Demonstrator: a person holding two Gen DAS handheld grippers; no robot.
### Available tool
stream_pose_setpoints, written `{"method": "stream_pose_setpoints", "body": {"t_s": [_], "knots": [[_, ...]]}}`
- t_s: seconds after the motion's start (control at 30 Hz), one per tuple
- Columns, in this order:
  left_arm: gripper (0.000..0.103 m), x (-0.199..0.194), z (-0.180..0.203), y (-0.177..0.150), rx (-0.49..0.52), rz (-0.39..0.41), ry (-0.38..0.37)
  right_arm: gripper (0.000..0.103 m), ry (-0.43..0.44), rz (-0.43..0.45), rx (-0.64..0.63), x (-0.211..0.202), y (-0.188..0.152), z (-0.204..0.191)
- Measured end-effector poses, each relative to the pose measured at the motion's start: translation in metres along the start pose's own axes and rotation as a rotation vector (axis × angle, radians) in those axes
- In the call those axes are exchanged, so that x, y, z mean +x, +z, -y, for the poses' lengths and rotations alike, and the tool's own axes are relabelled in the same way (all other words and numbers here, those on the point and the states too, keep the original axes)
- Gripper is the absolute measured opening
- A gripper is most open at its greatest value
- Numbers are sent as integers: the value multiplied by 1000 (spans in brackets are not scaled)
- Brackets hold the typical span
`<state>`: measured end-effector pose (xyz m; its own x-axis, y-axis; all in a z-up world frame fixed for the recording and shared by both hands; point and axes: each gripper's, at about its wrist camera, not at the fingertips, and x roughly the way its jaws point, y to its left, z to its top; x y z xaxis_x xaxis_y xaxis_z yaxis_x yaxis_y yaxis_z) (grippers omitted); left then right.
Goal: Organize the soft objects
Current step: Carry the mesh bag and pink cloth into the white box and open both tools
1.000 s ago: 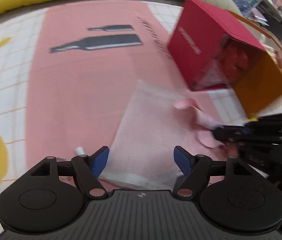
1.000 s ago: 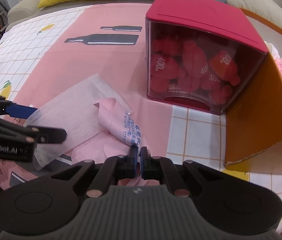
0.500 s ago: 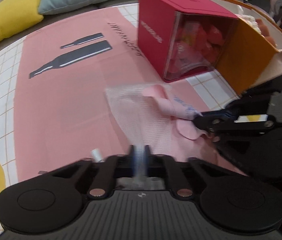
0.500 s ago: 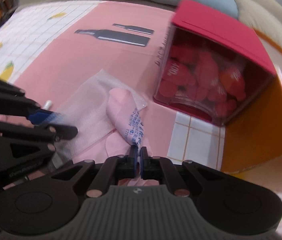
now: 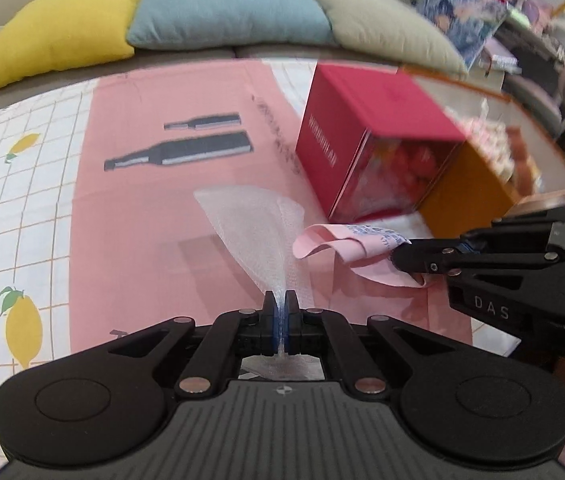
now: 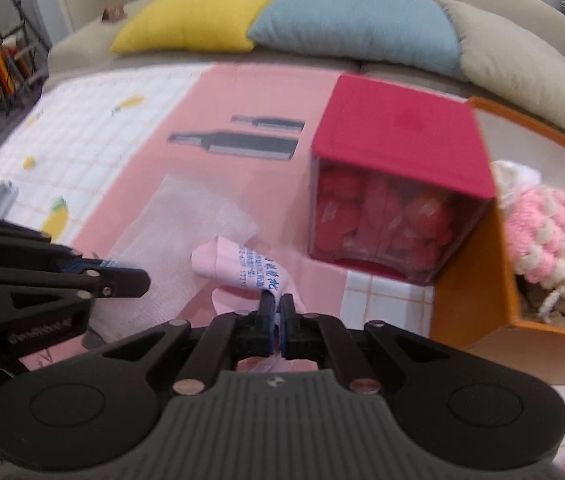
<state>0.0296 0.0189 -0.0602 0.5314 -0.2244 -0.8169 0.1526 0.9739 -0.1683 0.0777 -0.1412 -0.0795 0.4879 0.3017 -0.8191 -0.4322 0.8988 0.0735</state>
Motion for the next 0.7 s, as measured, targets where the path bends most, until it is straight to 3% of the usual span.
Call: {"method": "stream_pose_setpoints", "body": {"t_s": [0.37,0.53,0.7], "knots": [[2,-49,44,42,44,177,-127,0,-89,160,148,-80,10,61],[2,-45,78,71,90,202,-227,0,-154,227,242,-110,9,103],[2,-32,122,102,182,195,-271,0,-192,270,365,-125,7,149]]}}
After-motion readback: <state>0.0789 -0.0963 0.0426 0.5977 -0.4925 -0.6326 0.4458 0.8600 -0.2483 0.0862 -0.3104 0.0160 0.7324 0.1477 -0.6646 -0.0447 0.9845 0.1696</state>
